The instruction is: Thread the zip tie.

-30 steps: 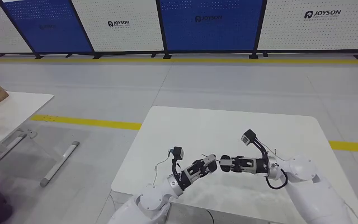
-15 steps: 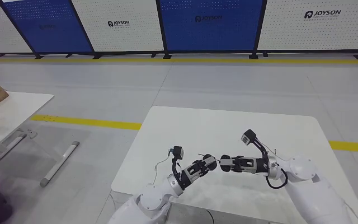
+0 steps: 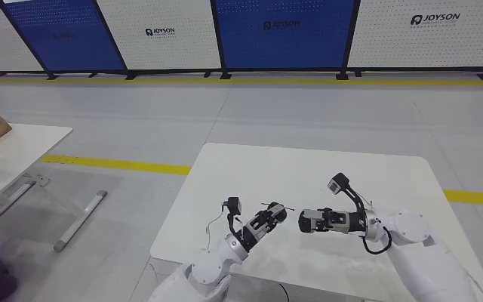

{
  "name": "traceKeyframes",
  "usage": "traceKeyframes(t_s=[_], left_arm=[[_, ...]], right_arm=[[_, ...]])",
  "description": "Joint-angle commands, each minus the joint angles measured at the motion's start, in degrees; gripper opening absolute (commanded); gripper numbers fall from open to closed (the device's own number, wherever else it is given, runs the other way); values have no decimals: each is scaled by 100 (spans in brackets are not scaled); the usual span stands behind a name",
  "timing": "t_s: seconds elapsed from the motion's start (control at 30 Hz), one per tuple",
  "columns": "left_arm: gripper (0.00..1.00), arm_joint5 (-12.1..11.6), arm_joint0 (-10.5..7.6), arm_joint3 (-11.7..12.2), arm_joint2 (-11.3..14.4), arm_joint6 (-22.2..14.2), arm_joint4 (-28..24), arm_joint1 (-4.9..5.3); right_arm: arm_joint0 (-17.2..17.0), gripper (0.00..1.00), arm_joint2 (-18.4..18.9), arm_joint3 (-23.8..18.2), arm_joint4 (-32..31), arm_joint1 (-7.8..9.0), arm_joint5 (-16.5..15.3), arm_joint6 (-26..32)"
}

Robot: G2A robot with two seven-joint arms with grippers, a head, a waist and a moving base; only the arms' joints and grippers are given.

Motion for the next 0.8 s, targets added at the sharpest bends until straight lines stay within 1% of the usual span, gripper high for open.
traceKeyframes(t_s=[0.0,0.03,0.33,0.37,0.4,0.43,0.47,0.5,0.57,0.6,0.67,0.7,0.77], left_arm=[[0,-119,52,-54,66,692,462,-35],[0,-115,74,-53,127,735,494,-46],[0,-115,74,-53,127,735,494,-46],[0,-84,77,-42,143,697,465,-48],[0,88,57,-10,203,420,221,-52],[0,255,-22,34,171,207,15,-50],[0,390,-104,94,113,108,-23,-44],[0,497,-143,130,112,63,43,-41],[0,809,-207,168,136,-35,193,-34],[0,976,-243,148,143,-29,328,-31],[0,999,-228,68,150,56,316,-40],[0,972,-203,21,146,34,243,-43],[0,972,-203,21,146,34,243,-43]], right_arm=[[-102,100,177,-101,23,44,-29,-96],[-170,100,267,-179,44,68,-61,-111],[-170,100,267,-179,44,68,-61,-111],[-170,100,267,-179,44,68,-61,-111],[-170,100,267,-179,44,68,-61,-111],[-170,100,267,-179,44,68,-61,-111],[-170,100,267,-179,44,68,-61,-111],[-170,100,267,-179,44,68,-61,-111],[-170,100,267,-179,44,68,-61,-111],[-170,100,267,-179,44,68,-61,-111],[-170,100,267,-179,44,68,-61,-111],[-170,100,267,-179,44,68,-61,-111],[-170,100,267,-179,44,68,-61,-111]])
